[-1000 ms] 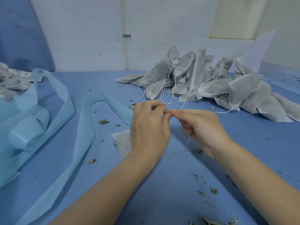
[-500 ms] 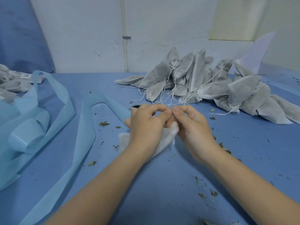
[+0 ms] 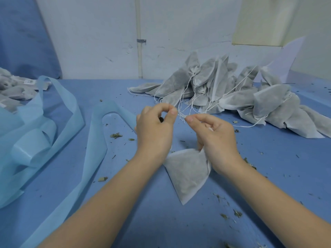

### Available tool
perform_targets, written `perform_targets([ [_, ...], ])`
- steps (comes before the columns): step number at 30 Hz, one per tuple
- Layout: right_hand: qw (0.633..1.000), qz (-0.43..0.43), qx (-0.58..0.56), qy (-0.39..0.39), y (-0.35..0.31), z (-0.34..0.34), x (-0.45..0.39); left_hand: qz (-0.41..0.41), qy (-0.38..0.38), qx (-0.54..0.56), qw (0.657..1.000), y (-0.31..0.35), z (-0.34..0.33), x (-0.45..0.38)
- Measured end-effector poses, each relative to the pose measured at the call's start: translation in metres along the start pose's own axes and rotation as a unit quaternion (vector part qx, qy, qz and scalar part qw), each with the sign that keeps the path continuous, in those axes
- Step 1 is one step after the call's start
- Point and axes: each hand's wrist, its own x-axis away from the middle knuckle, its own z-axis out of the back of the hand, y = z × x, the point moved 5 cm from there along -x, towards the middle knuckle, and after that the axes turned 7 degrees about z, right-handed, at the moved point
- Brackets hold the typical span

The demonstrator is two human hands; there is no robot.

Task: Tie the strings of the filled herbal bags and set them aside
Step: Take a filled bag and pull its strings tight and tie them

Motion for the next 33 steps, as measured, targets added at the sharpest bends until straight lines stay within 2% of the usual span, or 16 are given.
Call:
perform_targets([
  [4,0.982,-0.074,-0.149,0.093,0.008,0.011,-0.001,-0.021,-0.032,-0.026,0.999,-0.007,-0.007,0.006],
  [8,0.925,-0.130,-0.300,0.195,0.013,0.022,-0.006,0.092,-0.093,-0.021,0.991,-0.022,-0.024,0.012],
  [11,0.893,-0.137,-0.344,0.256,0.018,0.031,-0.009,0.209,-0.186,0.095,0.955,-0.032,-0.038,0.018],
  [14,0.894,-0.124,-0.328,0.280,0.021,0.038,-0.010,0.262,-0.250,0.235,0.902,-0.034,-0.049,0.026],
  [16,0.911,-0.123,-0.297,0.257,0.023,0.039,-0.012,0.252,-0.238,0.226,0.911,-0.036,-0.049,0.026],
  [19,0.945,-0.122,-0.243,0.181,0.021,0.036,-0.013,0.223,-0.211,0.201,0.930,-0.041,-0.046,0.020],
  [24,0.992,-0.062,-0.108,0.026,0.008,0.029,-0.009,0.253,-0.200,0.236,0.917,-0.036,-0.039,0.020],
  [28,0.998,-0.010,-0.042,-0.056,0.003,0.023,-0.006,0.272,-0.187,0.210,0.920,-0.037,-0.035,0.017],
  [33,0.993,0.051,0.026,-0.099,0.003,0.021,-0.006,0.225,-0.175,0.215,0.934,-0.035,-0.033,0.015],
])
